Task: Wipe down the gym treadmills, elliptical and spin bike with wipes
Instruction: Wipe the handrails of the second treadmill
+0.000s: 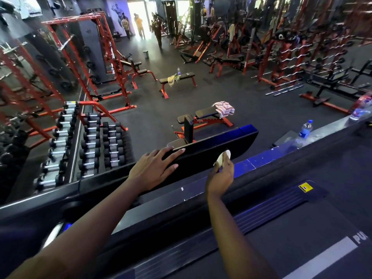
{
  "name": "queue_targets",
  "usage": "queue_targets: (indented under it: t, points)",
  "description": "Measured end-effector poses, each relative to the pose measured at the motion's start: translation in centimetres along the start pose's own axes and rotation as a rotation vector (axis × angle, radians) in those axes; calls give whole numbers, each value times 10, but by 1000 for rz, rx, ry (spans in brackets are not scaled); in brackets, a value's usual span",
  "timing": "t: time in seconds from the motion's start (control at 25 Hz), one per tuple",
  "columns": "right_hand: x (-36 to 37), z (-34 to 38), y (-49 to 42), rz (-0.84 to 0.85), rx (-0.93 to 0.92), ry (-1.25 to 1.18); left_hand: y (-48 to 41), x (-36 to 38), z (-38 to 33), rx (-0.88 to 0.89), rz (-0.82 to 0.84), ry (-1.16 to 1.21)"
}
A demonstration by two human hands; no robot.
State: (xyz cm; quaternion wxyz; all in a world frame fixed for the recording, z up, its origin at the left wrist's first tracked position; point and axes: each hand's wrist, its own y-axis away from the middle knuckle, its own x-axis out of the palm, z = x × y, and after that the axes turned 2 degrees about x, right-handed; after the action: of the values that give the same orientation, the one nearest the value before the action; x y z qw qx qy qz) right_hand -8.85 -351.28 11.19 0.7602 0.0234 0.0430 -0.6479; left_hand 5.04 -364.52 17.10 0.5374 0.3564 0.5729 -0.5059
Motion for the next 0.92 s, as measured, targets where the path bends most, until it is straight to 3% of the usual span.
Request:
queue_targets:
  t: [0.08, 0.24, 0.48, 0.68, 0.88, 0.92]
  points:
    - [5, -2, 15, 148, 40, 99, 0, -1, -1, -16, 4, -5]
    - [21, 1, 68, 254, 20, 84, 1, -2, -3, -41, 15, -22]
    - [14, -2, 82, 132, -76, -89, 7, -4, -8, -101, 30, -38]
    - [-9, -17, 16, -166, -26, -175, 40, -5, 3, -173, 11, -88]
    - [22, -28, 15, 2, 118, -96, 55, -8, 15, -182, 1, -121]
    - [29, -30, 25, -27, 134, -113, 55, -8, 16, -172, -5, -116]
